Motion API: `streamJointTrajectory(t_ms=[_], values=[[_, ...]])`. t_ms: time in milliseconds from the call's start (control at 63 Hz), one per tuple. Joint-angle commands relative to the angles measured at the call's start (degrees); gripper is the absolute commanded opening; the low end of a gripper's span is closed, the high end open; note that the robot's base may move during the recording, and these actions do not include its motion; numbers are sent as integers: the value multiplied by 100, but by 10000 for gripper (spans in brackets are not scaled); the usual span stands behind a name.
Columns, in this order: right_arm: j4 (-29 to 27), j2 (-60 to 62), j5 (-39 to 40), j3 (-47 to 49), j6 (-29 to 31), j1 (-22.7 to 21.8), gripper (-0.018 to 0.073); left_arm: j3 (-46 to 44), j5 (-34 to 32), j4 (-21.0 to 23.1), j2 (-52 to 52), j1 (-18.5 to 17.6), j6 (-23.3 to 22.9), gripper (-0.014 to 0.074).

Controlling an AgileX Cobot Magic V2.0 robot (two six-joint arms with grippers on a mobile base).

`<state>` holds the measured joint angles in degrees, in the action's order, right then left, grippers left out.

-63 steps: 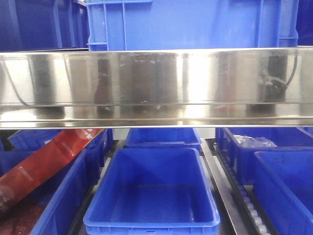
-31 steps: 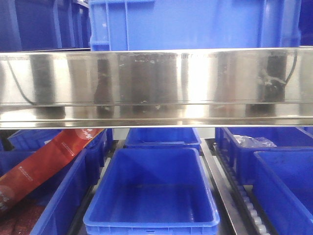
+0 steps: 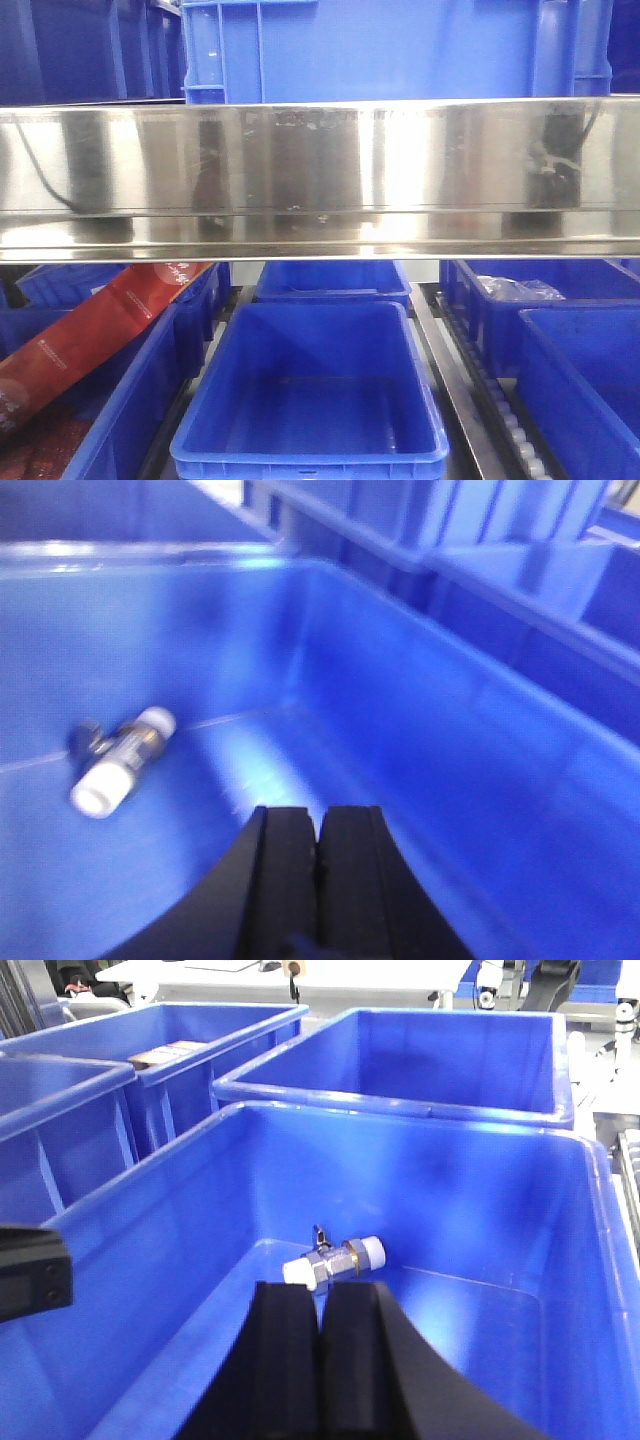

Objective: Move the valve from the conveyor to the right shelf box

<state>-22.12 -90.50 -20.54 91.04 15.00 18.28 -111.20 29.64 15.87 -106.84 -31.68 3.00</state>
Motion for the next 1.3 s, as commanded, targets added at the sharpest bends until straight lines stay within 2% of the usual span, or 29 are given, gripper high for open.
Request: streamJointTrajectory(t_ms=[0,79,191,270,413,699,1016,1144,1286], values=[[-22,134,19,33,31,-3,-162,-69,292,-6,179,45,-2,-111],[-22,315,-319,33,31,-3,-162,-82,628,-17,342,61,-2,-111],[19,597,-628,-14,31,-3,-162,-58,517,-59,659,61,-2,-111],[95,821,-393,-214,31,-3,-162,52,376,-124,917,-14,53,-111],[95,1379,125,-836,31,-3,-162,641,66,-212,1361,-205,442,-111],[252,2877,1477,-3011,31,-3,-162,3045,-1758,-79,2711,-298,442,-111],[252,4532,2189,-5217,31,-3,-162,6142,-3266,-97,4607,-278,442,-111],[252,5249,2233,-5781,31,-3,-162,7086,-3373,-97,5274,-278,442,-111],[252,5924,2134,-5920,31,-3,-162,7669,-3363,-97,6033,-278,442,-111]])
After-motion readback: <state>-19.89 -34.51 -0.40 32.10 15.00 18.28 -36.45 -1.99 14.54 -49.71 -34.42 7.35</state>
